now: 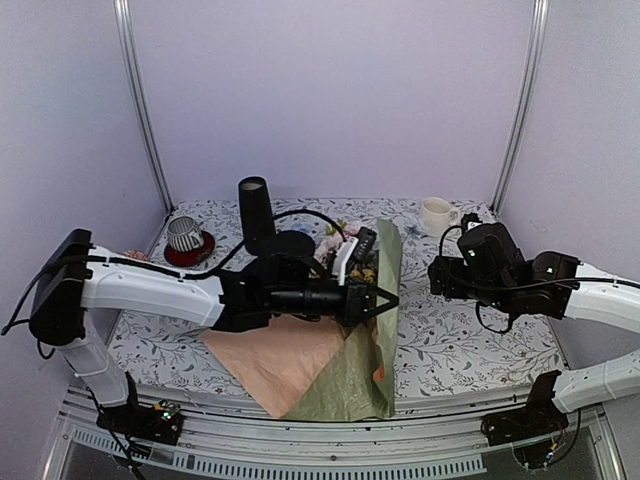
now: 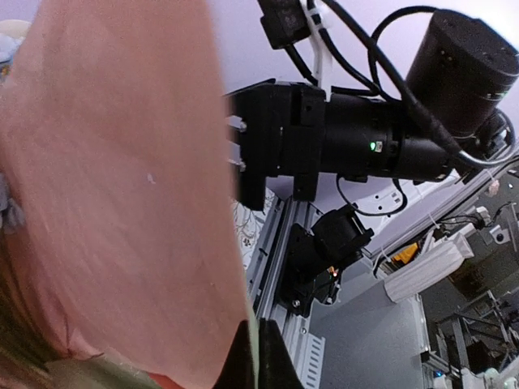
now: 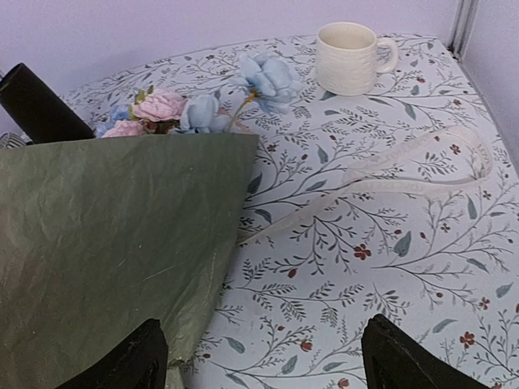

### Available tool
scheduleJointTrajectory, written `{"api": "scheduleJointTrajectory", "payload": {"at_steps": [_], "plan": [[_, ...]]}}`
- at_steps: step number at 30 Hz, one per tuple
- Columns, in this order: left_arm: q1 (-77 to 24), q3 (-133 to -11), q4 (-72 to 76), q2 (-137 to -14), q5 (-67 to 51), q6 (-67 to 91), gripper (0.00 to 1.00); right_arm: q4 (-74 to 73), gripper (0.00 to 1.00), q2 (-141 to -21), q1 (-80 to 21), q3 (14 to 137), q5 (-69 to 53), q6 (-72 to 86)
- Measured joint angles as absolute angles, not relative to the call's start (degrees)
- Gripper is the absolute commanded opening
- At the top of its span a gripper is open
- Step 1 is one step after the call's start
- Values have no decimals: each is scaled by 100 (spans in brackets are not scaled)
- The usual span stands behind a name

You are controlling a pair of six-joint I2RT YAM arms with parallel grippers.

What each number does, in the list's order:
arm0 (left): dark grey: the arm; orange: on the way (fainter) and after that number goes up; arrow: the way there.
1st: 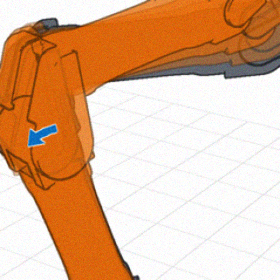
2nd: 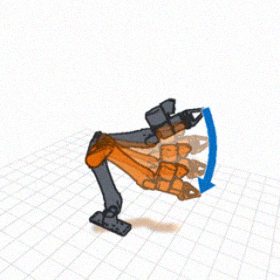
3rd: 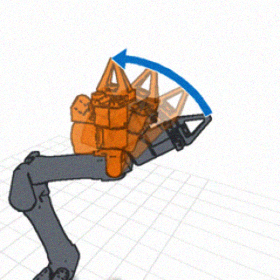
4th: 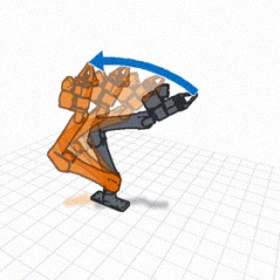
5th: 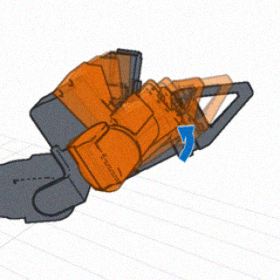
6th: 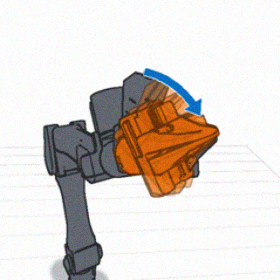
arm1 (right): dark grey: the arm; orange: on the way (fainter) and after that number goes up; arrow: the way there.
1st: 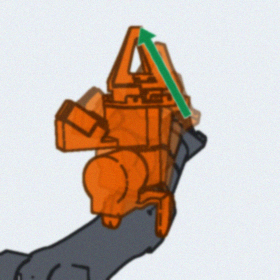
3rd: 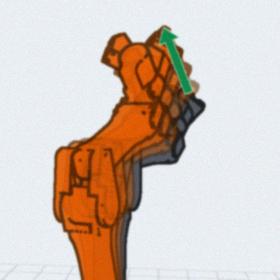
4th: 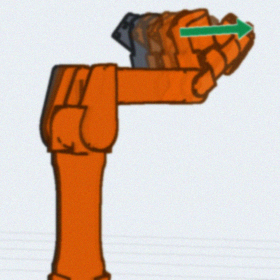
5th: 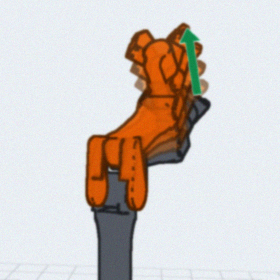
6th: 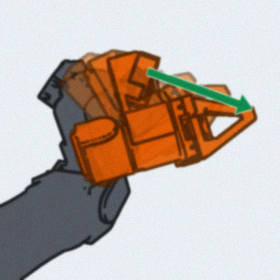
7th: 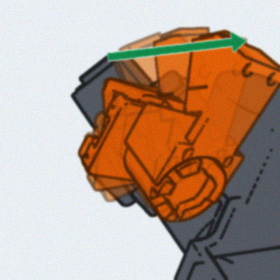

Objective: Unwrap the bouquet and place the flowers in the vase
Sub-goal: Unfold the two-thirds folded wrapping paper from the folded wrapping paper.

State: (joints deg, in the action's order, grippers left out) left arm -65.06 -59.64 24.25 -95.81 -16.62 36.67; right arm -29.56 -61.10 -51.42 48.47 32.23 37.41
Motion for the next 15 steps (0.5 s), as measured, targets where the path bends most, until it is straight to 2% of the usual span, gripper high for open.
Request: {"api": "scheduleJointTrajectory", "payload": {"at_steps": [9,11,14,15], "plan": [[-6796,-7238,2276,-11037,-2025,3498,2,-4351,87,-6204,-5142,5511,4246,4298],[-6831,-7402,2224,-11181,-2121,3487,12,-4692,87,-6202,-5142,5651,4451,4460],[-6853,-7557,2239,-11325,-2268,3415,38,-5046,88,-6156,-5142,5791,4639,4626],[-6858,-7583,2241,-11367,-2333,3417,44,-5131,88,-6117,-5142,5815,4674,4659]]}}
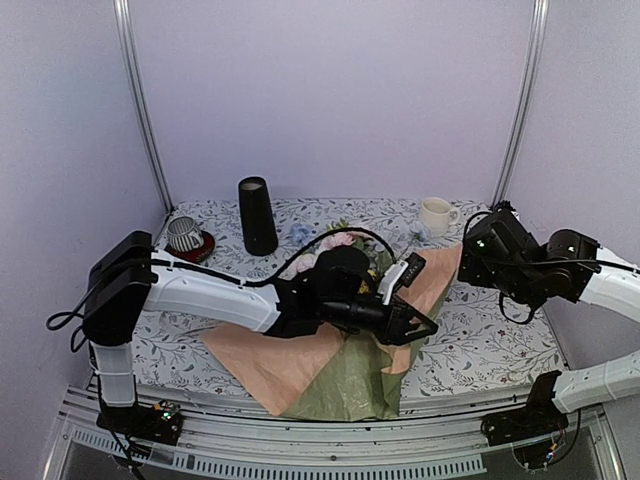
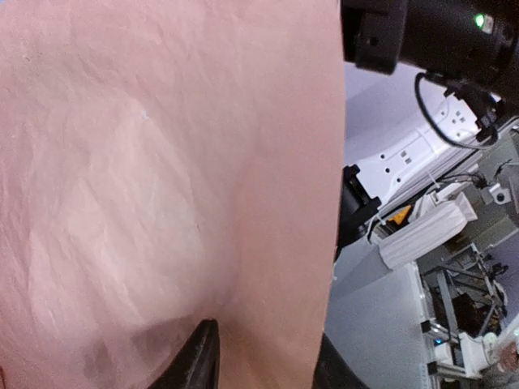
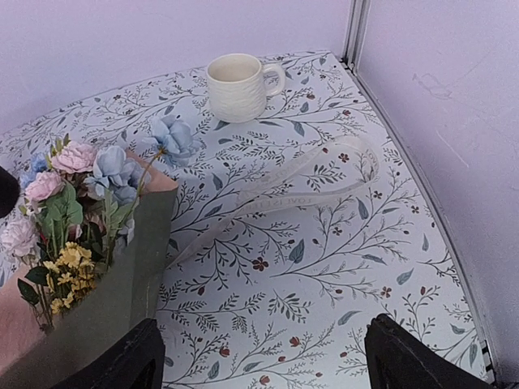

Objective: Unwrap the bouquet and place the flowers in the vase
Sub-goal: Unfold the two-thirds folded wrapping paper from the folded wrapping paper.

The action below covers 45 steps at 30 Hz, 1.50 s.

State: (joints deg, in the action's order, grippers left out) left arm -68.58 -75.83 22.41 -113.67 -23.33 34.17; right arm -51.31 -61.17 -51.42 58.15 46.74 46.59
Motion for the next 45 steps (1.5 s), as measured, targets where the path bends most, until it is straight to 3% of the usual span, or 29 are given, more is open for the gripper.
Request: {"api": "scheduleJointTrajectory", "payload": {"at_steps": [2,6,16,18,21,24,31,40,45], "plan": [[-6862,-7581,2200,-11399,-2423,3395,56,-5277,88,-5999,-5142,5854,4724,4692],[-6875,-7297,2200,-11118,-2482,3258,71,-5371,88,-5743,-5140,5953,4746,4626],[-6890,-6455,1603,-8792,-1592,2543,74,-5317,88,-5496,-5135,6849,3951,3852],[-6831,-6230,1470,-8431,-1275,2484,69,-5170,88,-5422,-5135,7063,3568,3667],[-6626,-5800,1347,-8215,-1002,2574,46,-4932,89,-5301,-5135,7290,3061,3426],[-6300,-5537,1138,-8464,-836,2832,0,-4753,89,-5290,-5135,7371,2849,3271],[-6077,-5572,1087,-9845,-1052,3269,0,-4663,89,-5507,-5135,7299,2790,3138],[-6713,-7913,1463,-12055,-1994,3282,0,-4665,89,-5516,-5135,7190,2799,3122],[-6788,-8427,1435,-12962,-2342,3299,0,-4670,90,-5317,-5135,7148,2816,3127]]}}
